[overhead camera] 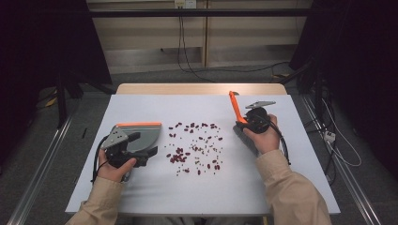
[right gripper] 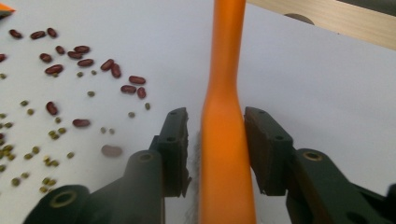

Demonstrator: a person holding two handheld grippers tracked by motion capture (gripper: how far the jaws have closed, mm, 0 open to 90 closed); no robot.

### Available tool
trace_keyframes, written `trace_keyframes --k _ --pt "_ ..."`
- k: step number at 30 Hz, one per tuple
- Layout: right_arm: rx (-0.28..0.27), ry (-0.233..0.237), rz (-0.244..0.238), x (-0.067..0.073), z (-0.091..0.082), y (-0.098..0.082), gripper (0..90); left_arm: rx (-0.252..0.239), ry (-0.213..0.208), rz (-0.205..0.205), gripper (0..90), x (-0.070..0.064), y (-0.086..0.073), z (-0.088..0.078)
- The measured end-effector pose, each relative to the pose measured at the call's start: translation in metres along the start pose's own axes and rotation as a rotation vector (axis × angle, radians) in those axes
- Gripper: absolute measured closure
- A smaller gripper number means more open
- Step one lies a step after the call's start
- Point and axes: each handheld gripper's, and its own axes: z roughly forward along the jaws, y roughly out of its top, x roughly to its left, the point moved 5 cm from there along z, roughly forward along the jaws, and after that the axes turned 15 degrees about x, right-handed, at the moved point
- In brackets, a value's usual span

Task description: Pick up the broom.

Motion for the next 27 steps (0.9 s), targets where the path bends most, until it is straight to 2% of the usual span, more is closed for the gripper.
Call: trace_keyframes --k 3,6,12,17,18,19,21,27 --pt "0.000 0.022 -0.006 0.000 -0.008 -0.007 57.7 0.001 0.002 -0.002 6.8 0.001 0.000 -0.001" --pt "0.022 0.037 -0.002 -0.001 -0.015 -0.016 57.4 -0.003 -0.002 -0.003 6.8 0.001 0.000 -0.001" --pt "0.056 0.023 -0.001 -0.004 -0.018 -0.029 61.4 0.003 0.002 -0.003 6.8 0.002 -0.001 0.000" --pt "0.043 0.034 0.012 -0.007 -0.018 -0.032 69.0 0.002 0.003 0.001 6.8 0.003 -0.001 0.000" --pt "0.044 0.025 0.001 -0.007 -0.017 -0.033 69.8 0.003 0.004 -0.002 6.8 0.003 -0.001 0.000" --pt "0.046 0.020 0.004 -0.007 -0.017 -0.034 70.3 0.003 0.003 -0.001 6.8 0.003 -0.001 0.000" --pt "0.037 0.039 0.031 -0.006 -0.017 -0.035 70.8 0.002 0.004 -0.003 6.8 0.003 -0.001 0.000" --pt "0.040 0.048 0.027 -0.008 -0.017 -0.034 71.2 0.008 0.008 -0.008 6.8 0.005 -0.003 0.000"
